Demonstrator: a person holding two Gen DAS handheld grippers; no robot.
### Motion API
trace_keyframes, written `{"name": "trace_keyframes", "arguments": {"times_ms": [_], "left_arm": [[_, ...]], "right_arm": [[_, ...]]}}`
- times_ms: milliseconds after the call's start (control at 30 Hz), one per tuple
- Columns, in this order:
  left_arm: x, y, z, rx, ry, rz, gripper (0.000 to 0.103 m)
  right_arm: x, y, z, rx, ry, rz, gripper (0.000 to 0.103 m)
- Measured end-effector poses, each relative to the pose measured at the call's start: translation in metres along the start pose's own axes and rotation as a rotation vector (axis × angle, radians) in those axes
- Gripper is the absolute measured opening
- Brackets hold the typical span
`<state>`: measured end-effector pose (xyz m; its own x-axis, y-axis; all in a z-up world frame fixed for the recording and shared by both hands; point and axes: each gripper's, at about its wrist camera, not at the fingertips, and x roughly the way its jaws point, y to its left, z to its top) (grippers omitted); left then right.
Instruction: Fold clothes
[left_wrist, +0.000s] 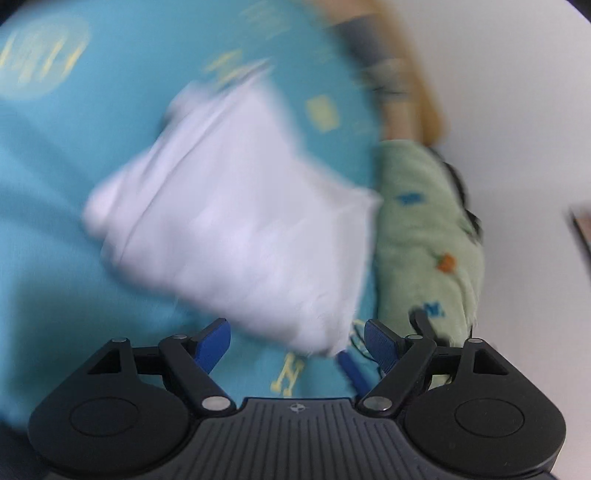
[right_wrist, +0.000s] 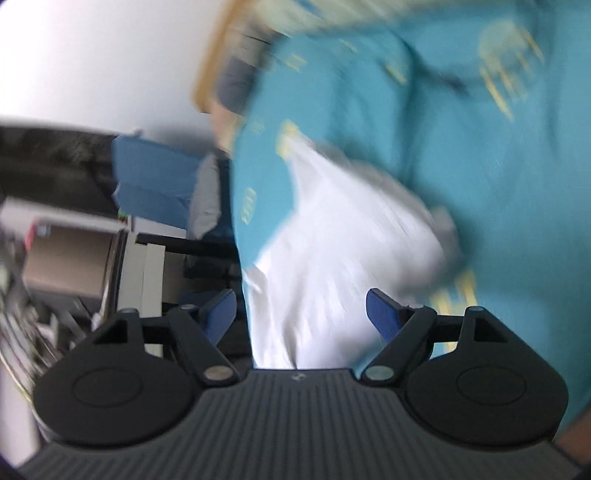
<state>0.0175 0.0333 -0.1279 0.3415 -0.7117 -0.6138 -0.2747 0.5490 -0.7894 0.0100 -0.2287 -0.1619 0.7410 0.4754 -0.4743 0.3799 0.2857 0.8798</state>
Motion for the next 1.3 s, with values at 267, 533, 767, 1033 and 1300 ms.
{"name": "trace_keyframes", "arguments": {"times_ms": [267,533,767,1033,1300], "left_arm": [[0.003,0.039,0.024,-0.230,-0.103,0.023,0.067],[0.001,0.031,0.024,-0.209,-0.152,0.050,0.050],[-0.020,-0.003,0.027,-0.133,-0.162,0.004,0.034],[-0.039,-0.085,0.001,-0.056,-0.064,-0.071,0.030],[0.019,-0.230,-0.057,0.157,0.116,-0.124,0.030]], "right_arm": [[0.023,-0.040,-0.002,0.213,-0.023,-0.085,0.073],[0.033,-0.027,0.001,0.128,-0.127,-0.132,0.021],[0.001,-0.005,0.000,0.039,-0.176,-0.080,0.017],[-0.086,0.033,0.001,0.008,-0.290,0.046,0.016],[-0.216,0.031,0.041,0.066,-0.501,0.134,0.016]]}}
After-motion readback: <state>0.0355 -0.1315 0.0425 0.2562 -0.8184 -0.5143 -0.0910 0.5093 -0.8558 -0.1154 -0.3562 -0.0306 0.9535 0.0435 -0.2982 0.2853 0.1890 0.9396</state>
